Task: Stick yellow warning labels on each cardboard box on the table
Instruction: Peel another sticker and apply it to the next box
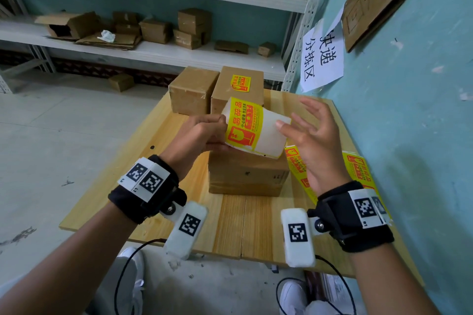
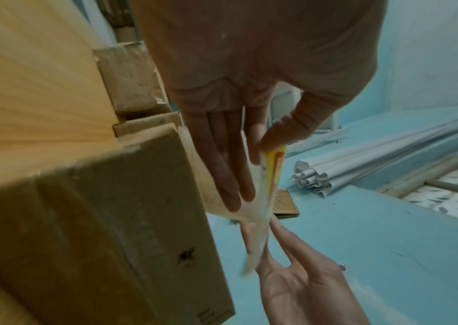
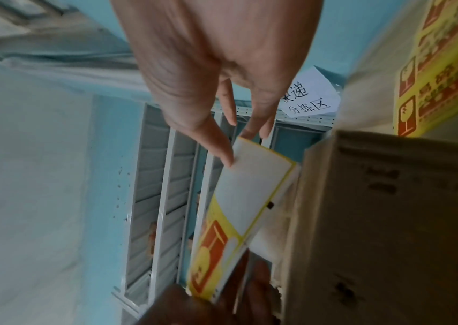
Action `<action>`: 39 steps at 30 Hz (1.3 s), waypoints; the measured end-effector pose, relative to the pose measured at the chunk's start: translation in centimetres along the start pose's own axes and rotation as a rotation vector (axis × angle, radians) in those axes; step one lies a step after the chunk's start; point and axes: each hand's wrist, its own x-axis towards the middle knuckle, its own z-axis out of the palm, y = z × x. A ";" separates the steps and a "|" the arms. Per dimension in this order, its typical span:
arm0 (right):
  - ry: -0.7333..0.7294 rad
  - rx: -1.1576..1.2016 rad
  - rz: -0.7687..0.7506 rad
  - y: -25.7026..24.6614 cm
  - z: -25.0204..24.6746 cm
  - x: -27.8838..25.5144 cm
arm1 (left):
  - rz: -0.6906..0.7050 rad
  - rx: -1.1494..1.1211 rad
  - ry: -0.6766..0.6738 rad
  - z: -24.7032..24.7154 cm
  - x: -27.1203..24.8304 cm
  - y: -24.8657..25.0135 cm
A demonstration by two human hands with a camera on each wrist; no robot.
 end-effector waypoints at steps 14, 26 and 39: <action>-0.496 0.058 -0.053 -1.6 -1.2 -0.5 | -0.073 -0.122 0.160 0.3 0.9 1.6; -0.330 0.099 -0.133 -3.4 -1.1 -0.2 | 0.142 -0.012 0.215 0.7 0.5 2.6; -0.226 -0.196 -0.415 -3.3 -0.8 -0.3 | 0.064 -0.040 0.159 2.2 0.2 3.5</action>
